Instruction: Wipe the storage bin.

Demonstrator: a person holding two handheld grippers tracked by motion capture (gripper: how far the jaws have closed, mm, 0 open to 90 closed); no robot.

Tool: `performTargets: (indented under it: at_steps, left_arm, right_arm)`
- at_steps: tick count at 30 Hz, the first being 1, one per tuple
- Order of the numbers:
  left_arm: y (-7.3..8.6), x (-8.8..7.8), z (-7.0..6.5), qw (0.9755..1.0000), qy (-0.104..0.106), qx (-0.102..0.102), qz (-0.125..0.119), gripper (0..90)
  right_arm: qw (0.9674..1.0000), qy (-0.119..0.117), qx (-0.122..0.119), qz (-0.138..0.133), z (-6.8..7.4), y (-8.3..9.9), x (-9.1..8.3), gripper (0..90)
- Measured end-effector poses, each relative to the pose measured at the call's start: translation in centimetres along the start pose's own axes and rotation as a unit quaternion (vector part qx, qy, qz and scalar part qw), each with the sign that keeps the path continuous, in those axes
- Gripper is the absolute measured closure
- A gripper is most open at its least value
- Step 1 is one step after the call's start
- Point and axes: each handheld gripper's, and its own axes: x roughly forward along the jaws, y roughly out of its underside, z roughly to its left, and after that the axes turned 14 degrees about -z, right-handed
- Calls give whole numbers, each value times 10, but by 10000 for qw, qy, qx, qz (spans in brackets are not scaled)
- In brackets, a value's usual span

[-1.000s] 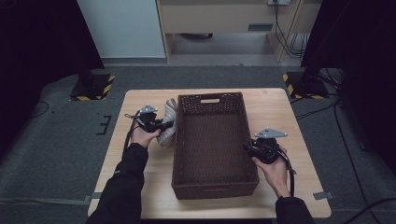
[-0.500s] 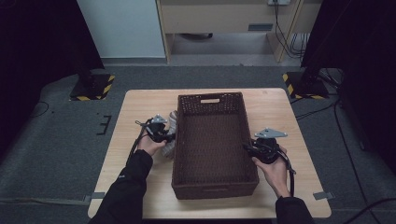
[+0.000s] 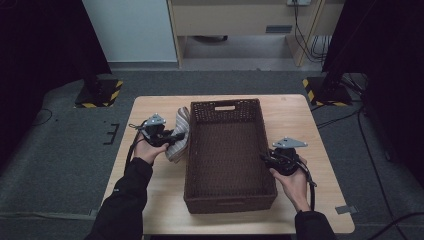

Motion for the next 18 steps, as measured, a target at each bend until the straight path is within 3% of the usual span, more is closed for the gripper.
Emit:
performTargets:
  at_steps: [11, 14, 18]
  left_arm:
    - [46, 30, -3, 9979, -83, -40, 641, 677]
    - [41, 25, -2, 9980, -95, -59, 623, 678]
    - [23, 6, -1, 9996, -38, -71, 288, 679]
  right_arm:
    - [10000, 11, -20, -14, 0, 0, 0, 667]
    - [10000, 17, -15, -9, 0, 0, 0, 667]
    - [10000, 29, 1, -6, 1, 0, 0, 668]
